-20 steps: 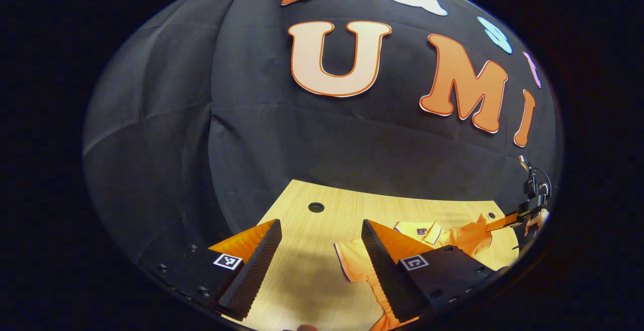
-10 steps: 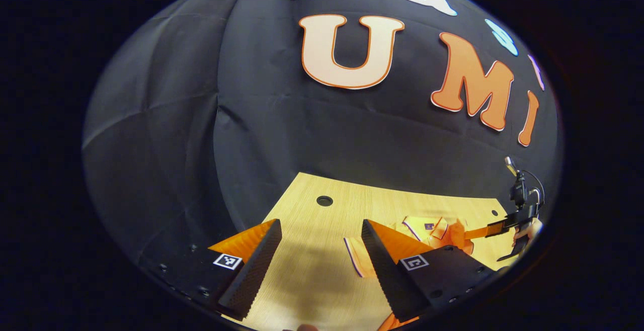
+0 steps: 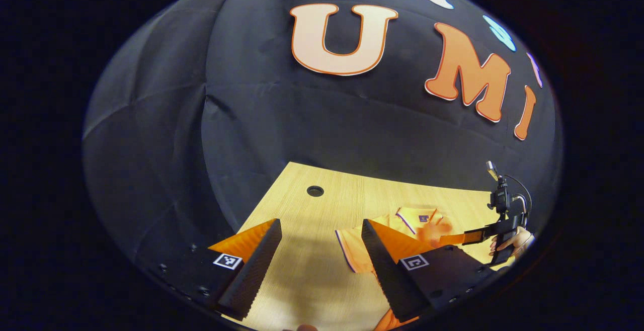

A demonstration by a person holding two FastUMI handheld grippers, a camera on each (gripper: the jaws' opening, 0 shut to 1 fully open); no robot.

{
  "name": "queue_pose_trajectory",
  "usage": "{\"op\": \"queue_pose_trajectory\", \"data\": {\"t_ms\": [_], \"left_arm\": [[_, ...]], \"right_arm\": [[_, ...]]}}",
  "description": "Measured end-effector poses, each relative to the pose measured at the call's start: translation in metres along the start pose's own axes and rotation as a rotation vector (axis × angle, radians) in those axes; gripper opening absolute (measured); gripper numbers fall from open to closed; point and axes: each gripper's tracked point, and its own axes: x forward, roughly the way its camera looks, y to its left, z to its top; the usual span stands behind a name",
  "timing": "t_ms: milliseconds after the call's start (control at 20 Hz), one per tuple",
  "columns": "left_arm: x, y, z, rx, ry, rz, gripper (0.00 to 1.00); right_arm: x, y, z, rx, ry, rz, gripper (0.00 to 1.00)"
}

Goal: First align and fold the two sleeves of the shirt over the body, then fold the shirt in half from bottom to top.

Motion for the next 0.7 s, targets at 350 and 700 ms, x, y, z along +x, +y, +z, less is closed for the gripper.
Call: {"op": "queue_pose_trajectory", "data": {"t_ms": [350,700], "left_arm": [[0.021,-0.022,-0.028,-0.065,0.109,-0.033,0.98],[0.08,-0.068,-0.094,-0.098,0.401,-0.142,0.98]], "right_arm": [[-0.034,-0.021,0.039,-0.097,-0.168,-0.085,0.99],[-0.099,-0.031,0.079,-0.175,-0.333,-0.112,0.98]]}}
